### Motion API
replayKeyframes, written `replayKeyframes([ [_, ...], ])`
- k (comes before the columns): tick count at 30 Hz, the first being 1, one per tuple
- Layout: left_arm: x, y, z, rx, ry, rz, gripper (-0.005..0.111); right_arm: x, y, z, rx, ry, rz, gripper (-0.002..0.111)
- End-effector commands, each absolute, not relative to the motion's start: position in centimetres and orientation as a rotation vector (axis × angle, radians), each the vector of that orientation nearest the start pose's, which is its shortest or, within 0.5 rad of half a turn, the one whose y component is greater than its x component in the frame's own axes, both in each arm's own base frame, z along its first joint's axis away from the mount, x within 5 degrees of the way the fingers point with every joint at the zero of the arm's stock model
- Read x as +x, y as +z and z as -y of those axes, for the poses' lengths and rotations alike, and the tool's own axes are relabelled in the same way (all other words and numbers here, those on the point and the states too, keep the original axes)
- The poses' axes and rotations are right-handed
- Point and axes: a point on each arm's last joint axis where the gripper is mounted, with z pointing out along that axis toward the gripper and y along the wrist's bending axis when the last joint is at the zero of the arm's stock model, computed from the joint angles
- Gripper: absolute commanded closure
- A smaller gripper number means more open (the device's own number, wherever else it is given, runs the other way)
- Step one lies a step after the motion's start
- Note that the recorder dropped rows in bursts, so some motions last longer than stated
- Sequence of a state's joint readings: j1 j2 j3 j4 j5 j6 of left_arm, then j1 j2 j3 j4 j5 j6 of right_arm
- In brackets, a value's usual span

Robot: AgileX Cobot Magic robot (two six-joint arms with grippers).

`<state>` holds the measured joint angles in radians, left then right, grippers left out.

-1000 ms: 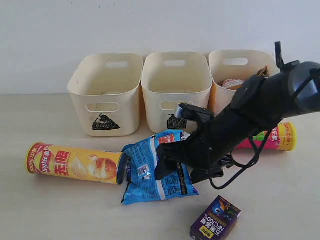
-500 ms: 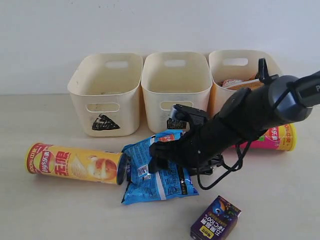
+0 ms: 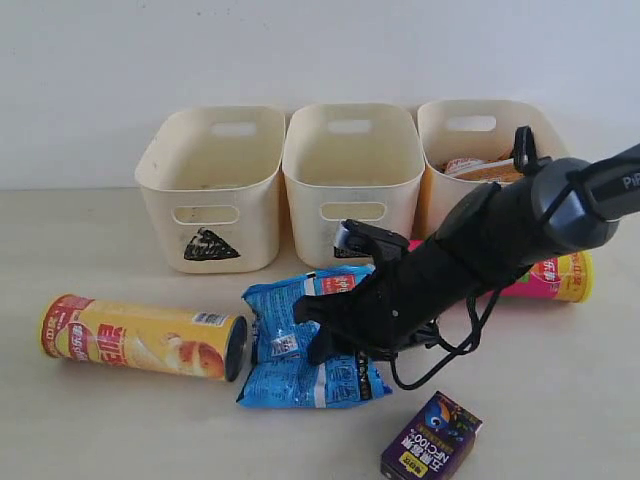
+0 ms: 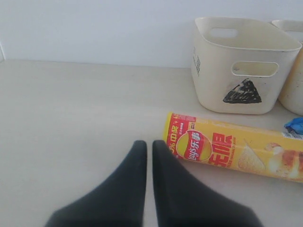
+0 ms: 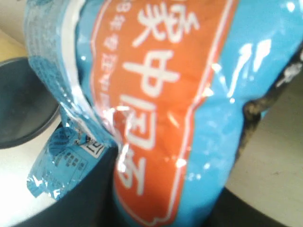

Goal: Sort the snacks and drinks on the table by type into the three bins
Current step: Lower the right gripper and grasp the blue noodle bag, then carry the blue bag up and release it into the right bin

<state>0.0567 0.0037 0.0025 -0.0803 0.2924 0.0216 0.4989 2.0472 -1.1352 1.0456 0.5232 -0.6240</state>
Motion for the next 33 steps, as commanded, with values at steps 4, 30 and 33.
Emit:
replayKeyframes([
  [4, 5.5, 18.7, -0.1, -0.086, -0.027, -1.765, 0.103, 31.6, 13.9, -21.5, -0.475, 0.802, -2.691, 0.109],
  [30, 5.5, 18.7, -0.1, -0.086, -0.027, -1.765, 0.103, 29.3, 30.1, -16.5, -0.571, 0.748, -2.241, 0.109],
  [33, 5.5, 18.7, -0.1, -0.086, -0.027, -1.765, 0.103, 30.6, 31.4, -14.8, -0.546, 0.698, -2.219, 0.109],
])
